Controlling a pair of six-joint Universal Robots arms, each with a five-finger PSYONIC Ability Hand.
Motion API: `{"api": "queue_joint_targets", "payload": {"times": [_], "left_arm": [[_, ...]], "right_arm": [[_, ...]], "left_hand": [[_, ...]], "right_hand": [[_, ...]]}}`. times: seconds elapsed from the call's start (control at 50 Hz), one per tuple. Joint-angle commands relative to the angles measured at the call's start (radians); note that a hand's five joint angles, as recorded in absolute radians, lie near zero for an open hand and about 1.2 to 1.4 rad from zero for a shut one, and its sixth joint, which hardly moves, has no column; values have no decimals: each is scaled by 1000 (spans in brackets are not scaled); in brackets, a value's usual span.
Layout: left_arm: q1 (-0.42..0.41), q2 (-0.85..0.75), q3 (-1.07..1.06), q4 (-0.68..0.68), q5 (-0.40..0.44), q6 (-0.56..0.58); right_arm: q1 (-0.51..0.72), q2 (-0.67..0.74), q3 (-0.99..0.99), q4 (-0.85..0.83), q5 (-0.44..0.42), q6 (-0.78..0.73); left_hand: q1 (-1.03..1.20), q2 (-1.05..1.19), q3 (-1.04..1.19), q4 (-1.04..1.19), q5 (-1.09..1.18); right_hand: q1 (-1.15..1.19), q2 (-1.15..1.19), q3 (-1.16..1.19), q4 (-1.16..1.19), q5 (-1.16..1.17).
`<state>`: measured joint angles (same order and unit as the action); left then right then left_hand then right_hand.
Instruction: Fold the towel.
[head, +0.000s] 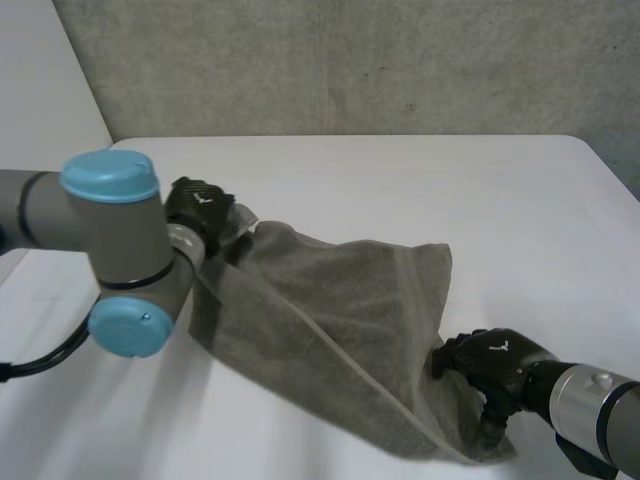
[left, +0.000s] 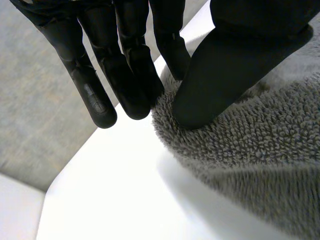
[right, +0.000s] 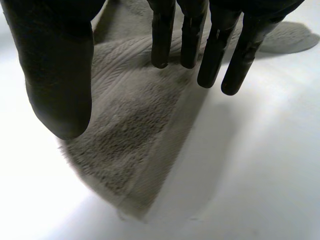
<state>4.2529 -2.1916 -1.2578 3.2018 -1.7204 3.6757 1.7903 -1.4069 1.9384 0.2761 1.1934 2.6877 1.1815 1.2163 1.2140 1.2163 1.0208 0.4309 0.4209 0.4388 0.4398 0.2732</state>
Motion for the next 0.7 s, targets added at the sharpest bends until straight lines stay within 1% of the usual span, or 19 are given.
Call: {"api": "queue_joint_targets", "payload": {"times": [0.02, 0.04, 0.14, 0.4, 0.44, 0.46, 0.5, 0.52, 0.56, 0.58, 0.62, 0.7], "left_arm": [[44, 101, -156, 55, 1, -74], [44, 101, -156, 55, 1, -74], [51, 108, -187, 72, 1, -112], [53, 108, -210, 72, -4, -120], [53, 108, -210, 72, -4, -120], [53, 108, -210, 72, -4, -120], [56, 108, -210, 72, -5, -123], [61, 110, -210, 72, -5, -131], [65, 115, -210, 70, -5, -149], [65, 116, -210, 67, -5, -172], [65, 121, -210, 66, -5, -192], [70, 130, -210, 62, -2, -246]], "right_arm": [[1, -17, 36, 0, -49, -11], [1, -23, 46, -2, -67, -12], [7, -29, 69, -8, -98, -12], [41, -26, 106, -74, -90, 3], [41, -20, 114, -97, -89, 4], [41, -20, 114, -97, -89, 4], [41, -15, 117, -120, -87, 15], [41, -15, 117, -120, -87, 15], [41, -7, 117, -136, -89, 32], [41, -7, 117, -137, -89, 32], [41, -3, 116, -146, -87, 34], [41, 2, 116, -146, -87, 34]], "left_hand": [[215, 180, 182, 180, 201], [215, 180, 182, 180, 201], [215, 180, 182, 180, 201], [215, 180, 182, 180, 201], [215, 180, 182, 180, 201], [215, 180, 182, 180, 201], [215, 180, 182, 180, 201], [215, 180, 182, 180, 201], [215, 180, 182, 180, 201], [215, 180, 182, 180, 201], [215, 180, 182, 180, 201], [215, 180, 182, 180, 201]], "right_hand": [[42, 52, 34, 33, 25], [42, 52, 34, 33, 25], [42, 52, 34, 33, 25], [50, 60, 43, 41, 34], [135, 145, 127, 126, 118], [136, 146, 128, 127, 119], [273, 283, 265, 264, 256], [274, 284, 266, 265, 257], [490, 500, 482, 481, 473], [491, 501, 483, 482, 474], [631, 641, 623, 622, 614], [658, 668, 650, 649, 641]]}}
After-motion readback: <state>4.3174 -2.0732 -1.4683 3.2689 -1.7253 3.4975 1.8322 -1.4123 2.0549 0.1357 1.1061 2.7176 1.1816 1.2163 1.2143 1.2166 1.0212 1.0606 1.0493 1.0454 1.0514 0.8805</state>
